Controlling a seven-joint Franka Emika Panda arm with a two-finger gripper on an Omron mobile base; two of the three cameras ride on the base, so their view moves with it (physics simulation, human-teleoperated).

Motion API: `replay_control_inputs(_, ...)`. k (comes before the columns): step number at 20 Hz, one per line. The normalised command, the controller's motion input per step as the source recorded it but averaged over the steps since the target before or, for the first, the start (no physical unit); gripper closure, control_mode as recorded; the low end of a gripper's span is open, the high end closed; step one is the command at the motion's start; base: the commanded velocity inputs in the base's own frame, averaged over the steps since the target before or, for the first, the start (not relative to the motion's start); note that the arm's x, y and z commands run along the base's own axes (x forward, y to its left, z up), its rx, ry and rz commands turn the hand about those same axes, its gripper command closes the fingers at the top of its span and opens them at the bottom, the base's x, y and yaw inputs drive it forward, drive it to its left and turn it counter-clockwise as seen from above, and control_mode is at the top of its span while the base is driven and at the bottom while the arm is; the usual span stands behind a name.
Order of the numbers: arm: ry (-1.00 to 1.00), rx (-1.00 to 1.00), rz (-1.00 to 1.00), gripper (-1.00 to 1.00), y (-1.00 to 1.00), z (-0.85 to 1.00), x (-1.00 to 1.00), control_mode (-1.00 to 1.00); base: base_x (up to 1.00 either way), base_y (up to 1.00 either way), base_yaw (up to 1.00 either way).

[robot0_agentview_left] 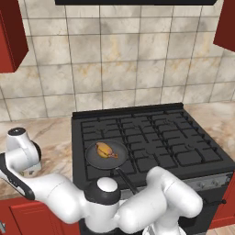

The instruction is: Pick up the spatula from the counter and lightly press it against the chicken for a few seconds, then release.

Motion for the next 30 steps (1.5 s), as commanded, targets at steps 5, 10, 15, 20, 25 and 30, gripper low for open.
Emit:
replay_control_inputs(5, 0.05, -0.01, 0.00, -1.00, 0.13, -0.29, 0.15, -1.00, 0.00, 0.00, 0.00)
replay_control_inputs(10, 0.07, -0.02, 0.00, -1.00, 0.22, -0.31, 0.19, -1.00, 0.00, 0.00, 0.00)
replay_control_inputs(15, 0.07, -0.02, -0.01, 1.00, 0.27, -0.32, 0.20, -1.00, 0.00, 0.00, 0.00)
replay_control_inputs(20, 0.05, -0.03, 0.00, 1.00, 0.07, -0.30, 0.06, -1.00, 0.00, 0.00, 0.00)
replay_control_inputs(25, 0.03, -0.03, 0.00, 1.00, 0.00, -0.26, 0.00, -1.00, 0.00, 0.00, 0.00)
replay_control_inputs(30, 0.02, -0.03, 0.00, 1.00, 0.00, -0.17, -0.02, -1.00, 0.00, 0.00, 0.00)
